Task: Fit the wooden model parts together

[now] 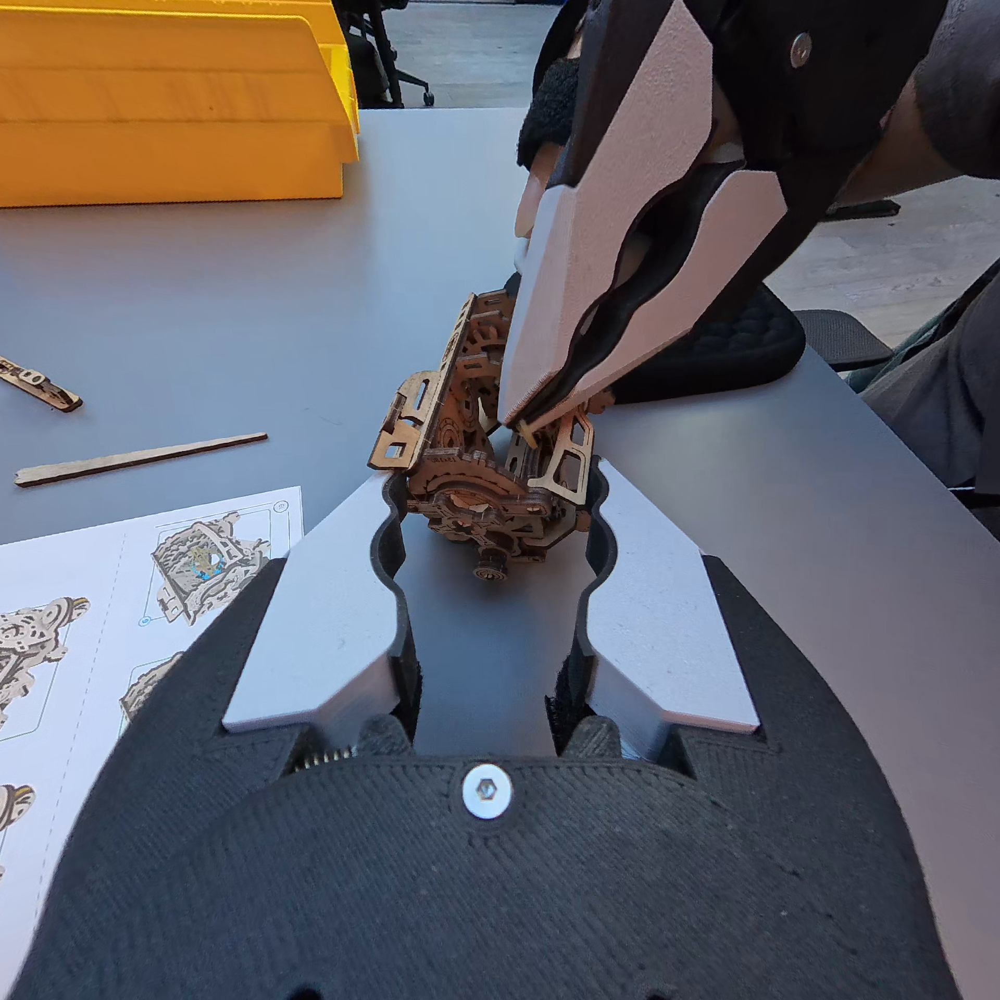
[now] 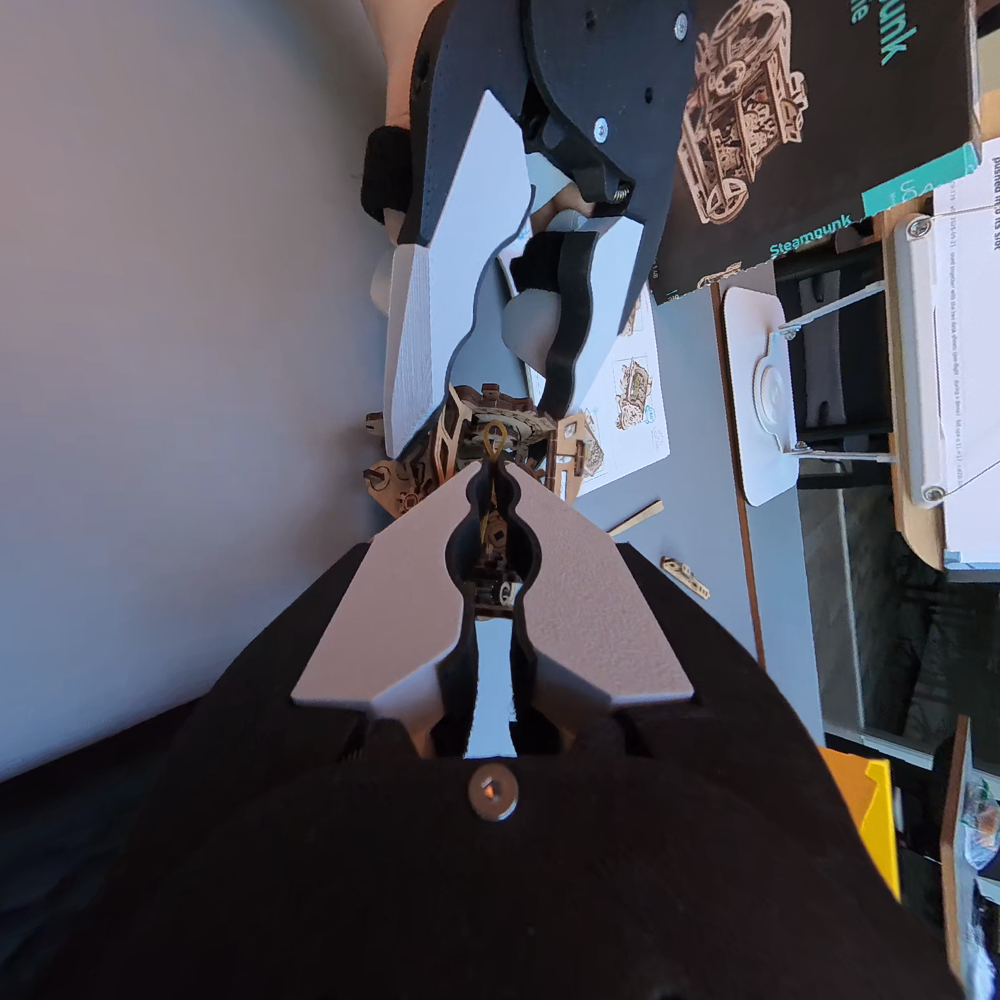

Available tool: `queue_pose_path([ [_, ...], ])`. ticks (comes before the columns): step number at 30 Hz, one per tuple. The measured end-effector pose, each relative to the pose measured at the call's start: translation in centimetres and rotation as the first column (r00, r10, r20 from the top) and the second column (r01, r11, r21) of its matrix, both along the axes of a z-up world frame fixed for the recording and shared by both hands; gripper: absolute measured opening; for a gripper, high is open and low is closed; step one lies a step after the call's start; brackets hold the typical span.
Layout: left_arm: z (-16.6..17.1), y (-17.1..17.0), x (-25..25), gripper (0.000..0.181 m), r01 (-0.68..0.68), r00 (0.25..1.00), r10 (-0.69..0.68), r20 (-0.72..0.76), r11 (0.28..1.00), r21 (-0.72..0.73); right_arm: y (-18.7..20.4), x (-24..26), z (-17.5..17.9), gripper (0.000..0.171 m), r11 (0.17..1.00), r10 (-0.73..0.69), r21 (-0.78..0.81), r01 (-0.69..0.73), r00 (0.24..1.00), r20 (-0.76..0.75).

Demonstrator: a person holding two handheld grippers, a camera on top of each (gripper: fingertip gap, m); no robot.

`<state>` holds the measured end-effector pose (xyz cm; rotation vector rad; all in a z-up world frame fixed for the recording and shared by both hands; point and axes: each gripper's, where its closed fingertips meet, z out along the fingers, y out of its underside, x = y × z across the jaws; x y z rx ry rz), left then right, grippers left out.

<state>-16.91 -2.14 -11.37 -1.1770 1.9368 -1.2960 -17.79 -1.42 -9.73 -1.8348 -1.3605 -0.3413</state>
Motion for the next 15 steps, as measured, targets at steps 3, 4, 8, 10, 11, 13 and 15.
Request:
queue_pose_path([
  [3,0.01,0.04,-0.01,0.065,-0.001,1.0,0.001,-0.002,1.0,-0.006,-0.06,0.24,0.16,0.0,1.0,-0.001,-0.007,0.001,0.999,-0.048],
  [4,0.01,0.03,-0.01,0.065,0.0,1.0,0.0,-0.002,1.0,-0.005,-0.04,0.37,0.17,0.0,1.0,-0.003,-0.004,0.003,0.998,-0.056],
  [8,0.01,-0.05,-0.04,0.065,0.0,1.0,0.0,0.006,1.0,0.009,-0.24,0.19,-0.03,0.0,1.0,0.01,-0.01,-0.011,0.997,-0.072],
  [10,0.01,-0.07,-0.04,0.065,-0.001,1.0,0.001,0.01,1.0,0.016,-0.24,0.02,-0.13,0.0,1.0,0.018,-0.017,-0.019,0.998,-0.06],
  [11,0.02,-0.1,-0.04,0.065,-0.002,1.0,0.002,0.011,1.0,0.019,-0.19,-0.04,-0.14,0.0,1.0,0.02,-0.019,-0.021,0.998,-0.052],
  [13,0.03,-0.16,-0.02,0.065,-0.003,1.0,0.003,0.016,1.0,0.026,-0.15,-0.25,-0.24,0.0,0.999,0.029,-0.029,-0.03,0.999,-0.033],
  [15,0.04,-0.22,-0.02,0.065,-0.003,1.0,0.002,0.021,0.999,0.035,-0.14,-0.38,-0.39,0.0,0.998,0.035,-0.047,-0.035,0.999,-0.01],
])
